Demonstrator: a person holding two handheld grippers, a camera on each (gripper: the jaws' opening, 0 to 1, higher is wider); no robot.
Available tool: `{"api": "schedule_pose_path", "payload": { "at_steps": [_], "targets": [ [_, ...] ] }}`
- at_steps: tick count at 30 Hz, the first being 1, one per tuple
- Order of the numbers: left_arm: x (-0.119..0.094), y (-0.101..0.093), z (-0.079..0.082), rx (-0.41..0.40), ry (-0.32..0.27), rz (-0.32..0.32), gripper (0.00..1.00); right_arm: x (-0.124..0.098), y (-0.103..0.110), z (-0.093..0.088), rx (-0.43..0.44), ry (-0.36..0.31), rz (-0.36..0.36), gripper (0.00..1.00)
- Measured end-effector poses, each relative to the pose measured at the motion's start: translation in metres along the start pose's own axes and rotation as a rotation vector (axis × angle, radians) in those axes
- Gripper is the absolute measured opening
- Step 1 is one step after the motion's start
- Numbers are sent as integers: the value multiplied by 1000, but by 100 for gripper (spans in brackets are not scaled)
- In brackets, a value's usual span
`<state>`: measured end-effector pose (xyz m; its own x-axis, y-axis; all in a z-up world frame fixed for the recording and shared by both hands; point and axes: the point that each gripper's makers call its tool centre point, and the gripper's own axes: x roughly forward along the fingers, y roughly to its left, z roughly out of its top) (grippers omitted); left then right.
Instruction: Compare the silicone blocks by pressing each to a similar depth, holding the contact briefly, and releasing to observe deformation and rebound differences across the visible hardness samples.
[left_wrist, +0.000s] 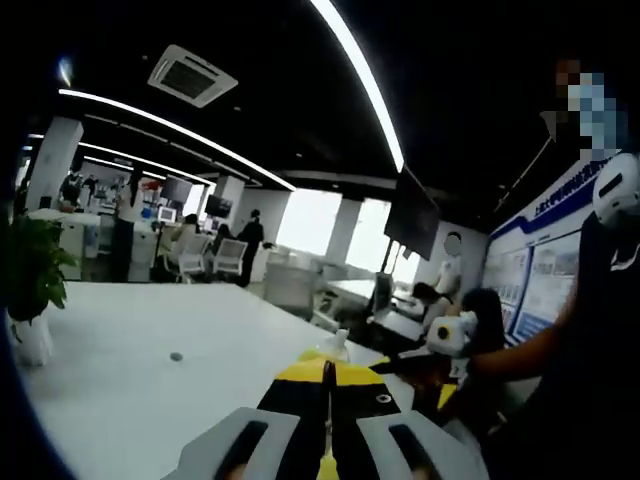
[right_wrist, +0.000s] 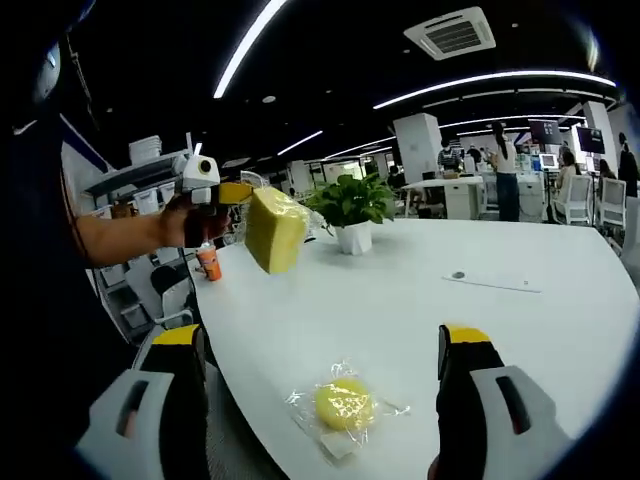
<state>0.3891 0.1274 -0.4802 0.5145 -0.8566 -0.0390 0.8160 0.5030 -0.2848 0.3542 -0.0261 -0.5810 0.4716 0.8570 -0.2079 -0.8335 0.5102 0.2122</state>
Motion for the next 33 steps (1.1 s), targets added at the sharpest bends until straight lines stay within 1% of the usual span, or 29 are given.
{"api": "schedule_pose_path", "payload": {
  "at_steps": [3, 5, 10, 14, 17, 21, 22, 24, 27, 29, 33],
  "targets": [
    [5, -10, 2, 1, -7, -29, 0, 6, 2, 1, -4, 11, 24, 90],
    [8, -18, 2, -2, -10, -44, 0, 10, 4, 5, -10, 7, 38, 90],
    [14, -33, 3, -8, -10, -79, 0, 22, 13, 15, 15, -21, 95, 87],
    [16, -42, 8, -27, -34, -115, 0, 32, 21, 21, 25, -43, 136, 86],
    [18, -48, 15, -40, -55, -137, 0, 39, 29, 28, 43, -64, 166, 82],
    [19, -53, 20, -48, -69, -157, 0, 48, 41, 38, 53, -92, 211, 75],
    [19, -54, 21, -48, -70, -162, 0, 49, 42, 40, 54, -98, 211, 74],
    [20, -58, 22, -49, -71, -176, 0, 54, 48, 44, 49, -105, 236, 71],
    [21, -64, 22, -56, -67, -199, 0, 59, 52, 50, 15, -110, 249, 69],
    [21, -67, 22, -55, -69, -209, 0, 60, 54, 57, 19, -124, 266, 66],
    [21, -70, 23, -59, -74, -220, 0, 61, 59, 62, 20, -135, 293, 59]
  ]
}}
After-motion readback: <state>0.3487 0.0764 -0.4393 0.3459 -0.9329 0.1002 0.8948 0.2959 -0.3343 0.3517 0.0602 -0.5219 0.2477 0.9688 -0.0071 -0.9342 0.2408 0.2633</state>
